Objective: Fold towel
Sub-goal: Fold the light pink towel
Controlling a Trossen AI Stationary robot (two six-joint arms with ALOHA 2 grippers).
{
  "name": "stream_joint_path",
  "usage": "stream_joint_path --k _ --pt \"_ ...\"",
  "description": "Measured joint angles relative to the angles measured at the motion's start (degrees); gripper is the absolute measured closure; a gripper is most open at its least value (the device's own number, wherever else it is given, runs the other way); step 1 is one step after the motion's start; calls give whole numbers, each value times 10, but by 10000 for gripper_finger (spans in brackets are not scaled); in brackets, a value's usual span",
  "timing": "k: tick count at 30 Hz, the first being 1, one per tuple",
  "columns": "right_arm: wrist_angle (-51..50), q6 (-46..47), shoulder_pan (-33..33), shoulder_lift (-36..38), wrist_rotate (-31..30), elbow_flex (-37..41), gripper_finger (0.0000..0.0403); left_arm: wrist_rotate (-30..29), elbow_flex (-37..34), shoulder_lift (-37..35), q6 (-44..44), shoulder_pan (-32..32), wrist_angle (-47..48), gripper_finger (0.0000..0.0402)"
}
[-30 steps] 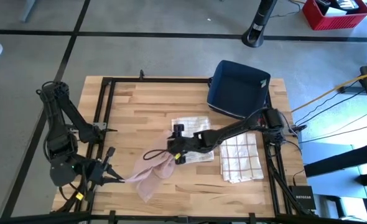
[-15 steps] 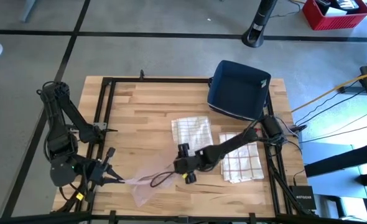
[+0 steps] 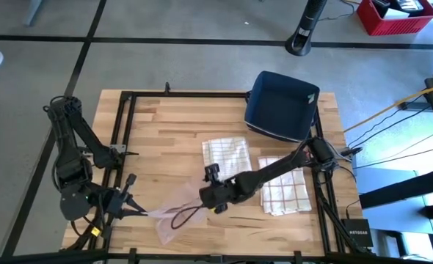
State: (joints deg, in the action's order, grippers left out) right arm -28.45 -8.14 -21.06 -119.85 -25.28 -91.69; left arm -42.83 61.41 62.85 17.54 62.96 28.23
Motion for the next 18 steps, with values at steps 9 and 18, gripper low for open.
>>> stream_joint_path --k 9,18 --pt "-69 -55 43 -8 15 18 151 0 0 5 1 0 0 398" --pt "-66 -84 42 -10 19 22 156 0 0 4 -2 0 3 398"
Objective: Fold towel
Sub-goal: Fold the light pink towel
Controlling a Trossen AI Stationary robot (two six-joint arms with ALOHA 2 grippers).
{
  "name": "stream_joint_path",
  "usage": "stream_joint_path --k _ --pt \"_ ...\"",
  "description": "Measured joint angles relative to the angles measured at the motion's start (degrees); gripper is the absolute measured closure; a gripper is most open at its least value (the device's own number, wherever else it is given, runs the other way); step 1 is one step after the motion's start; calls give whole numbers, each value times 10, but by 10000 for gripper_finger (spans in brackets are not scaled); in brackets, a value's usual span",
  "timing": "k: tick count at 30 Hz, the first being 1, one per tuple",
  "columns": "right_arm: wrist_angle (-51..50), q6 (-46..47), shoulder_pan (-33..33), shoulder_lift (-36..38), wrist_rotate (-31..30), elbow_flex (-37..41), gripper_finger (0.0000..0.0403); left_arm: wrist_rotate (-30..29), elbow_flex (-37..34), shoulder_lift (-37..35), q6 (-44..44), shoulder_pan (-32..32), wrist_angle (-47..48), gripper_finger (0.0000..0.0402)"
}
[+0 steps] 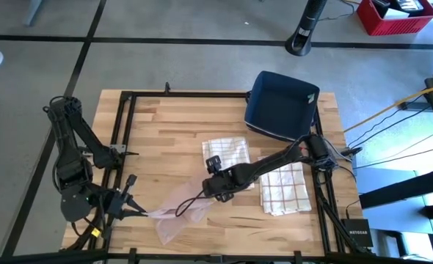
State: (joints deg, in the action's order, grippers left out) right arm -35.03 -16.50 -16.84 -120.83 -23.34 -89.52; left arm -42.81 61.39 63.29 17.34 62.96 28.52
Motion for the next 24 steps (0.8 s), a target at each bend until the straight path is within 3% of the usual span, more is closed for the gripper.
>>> stream_joint_path --k 15,20,24 --pt "38 -66 0 -26 -24 2 305 0 0 0 2 -1 2 397" --pt "40 -23 -9 -10 -41 2 387 0 0 0 7 -2 11 400" --pt "37 39 -20 19 -52 2 390 0 0 0 9 -2 11 398"
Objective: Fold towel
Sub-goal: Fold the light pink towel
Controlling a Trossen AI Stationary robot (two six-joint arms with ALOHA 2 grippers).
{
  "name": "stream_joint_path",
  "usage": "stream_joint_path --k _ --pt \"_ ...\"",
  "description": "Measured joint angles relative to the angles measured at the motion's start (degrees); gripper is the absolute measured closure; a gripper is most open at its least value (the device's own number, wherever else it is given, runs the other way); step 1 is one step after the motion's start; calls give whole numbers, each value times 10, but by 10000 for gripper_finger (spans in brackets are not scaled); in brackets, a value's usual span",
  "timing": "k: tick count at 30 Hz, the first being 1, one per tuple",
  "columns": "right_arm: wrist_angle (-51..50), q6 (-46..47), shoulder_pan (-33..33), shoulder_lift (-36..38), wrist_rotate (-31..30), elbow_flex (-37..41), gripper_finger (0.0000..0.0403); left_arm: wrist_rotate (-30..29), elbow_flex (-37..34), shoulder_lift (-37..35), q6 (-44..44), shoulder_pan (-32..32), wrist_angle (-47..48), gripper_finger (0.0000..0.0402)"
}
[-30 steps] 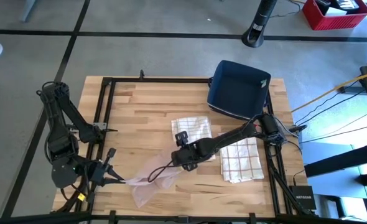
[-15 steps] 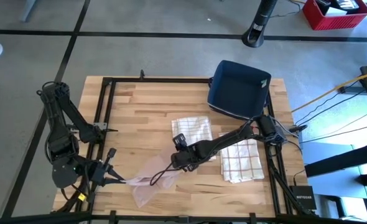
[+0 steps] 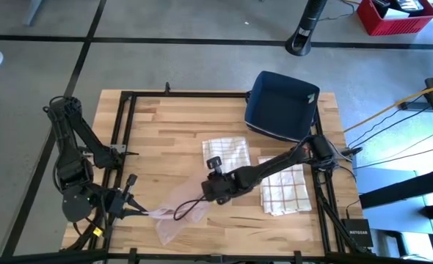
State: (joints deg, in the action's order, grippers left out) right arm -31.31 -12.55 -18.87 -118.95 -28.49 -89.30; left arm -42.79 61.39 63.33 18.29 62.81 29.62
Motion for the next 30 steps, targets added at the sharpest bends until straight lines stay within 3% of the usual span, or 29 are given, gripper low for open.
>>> stream_joint_path --k 7,13,19,23,27,30 --pt "-9 41 -29 83 -96 -10 397 -7 0 0 3 0 -3 400" --pt "-48 48 -51 140 -165 -83 399 -82 38 -2 -19 5 -2 400" --pt "-146 46 -50 147 -235 -234 400 -187 110 -2 -95 10 -3 400" --pt "-207 33 -36 148 -284 -313 401 -297 156 -2 -159 10 -3 400" --pt "-245 22 -20 148 -300 -382 401 -408 198 -2 -238 10 -3 400" --pt "-265 16 -8 148 -310 -429 401 -458 225 -2 -285 2 -3 399"
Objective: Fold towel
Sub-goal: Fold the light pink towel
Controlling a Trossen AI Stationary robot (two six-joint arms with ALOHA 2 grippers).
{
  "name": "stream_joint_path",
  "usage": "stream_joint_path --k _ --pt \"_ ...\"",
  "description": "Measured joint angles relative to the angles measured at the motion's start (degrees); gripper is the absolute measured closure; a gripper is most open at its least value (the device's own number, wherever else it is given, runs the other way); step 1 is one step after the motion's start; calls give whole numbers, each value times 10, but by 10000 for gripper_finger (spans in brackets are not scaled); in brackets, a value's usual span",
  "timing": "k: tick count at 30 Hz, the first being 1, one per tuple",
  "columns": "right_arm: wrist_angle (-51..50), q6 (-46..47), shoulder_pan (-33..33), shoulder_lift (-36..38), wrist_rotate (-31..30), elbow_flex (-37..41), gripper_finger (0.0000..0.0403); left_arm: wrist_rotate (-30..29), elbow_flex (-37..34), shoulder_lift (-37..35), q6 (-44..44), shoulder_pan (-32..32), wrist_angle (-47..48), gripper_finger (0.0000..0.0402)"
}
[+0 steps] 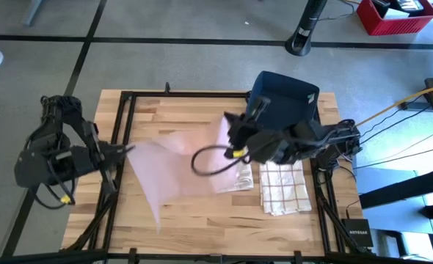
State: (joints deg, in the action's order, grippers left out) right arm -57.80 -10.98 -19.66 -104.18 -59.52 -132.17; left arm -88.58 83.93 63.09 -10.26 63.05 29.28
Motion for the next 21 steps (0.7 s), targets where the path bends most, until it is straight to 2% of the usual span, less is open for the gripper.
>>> stream_joint_path --k 3,6,12,16,18,21 --pt "6 0 13 2 -2 -30 402 -14 21 -3 -31 -5 0 400" --pt "20 -6 20 17 2 -22 402 -15 31 -11 -36 -6 0 400" --pt "6 5 29 25 17 -22 402 11 28 -28 11 -3 7 400" --pt "-65 44 28 25 75 -22 402 62 28 -34 67 12 37 400" --pt "-115 70 28 25 114 -22 402 63 28 -35 79 22 48 400" --pt "-192 120 28 25 129 -21 402 47 28 -37 78 36 50 401"
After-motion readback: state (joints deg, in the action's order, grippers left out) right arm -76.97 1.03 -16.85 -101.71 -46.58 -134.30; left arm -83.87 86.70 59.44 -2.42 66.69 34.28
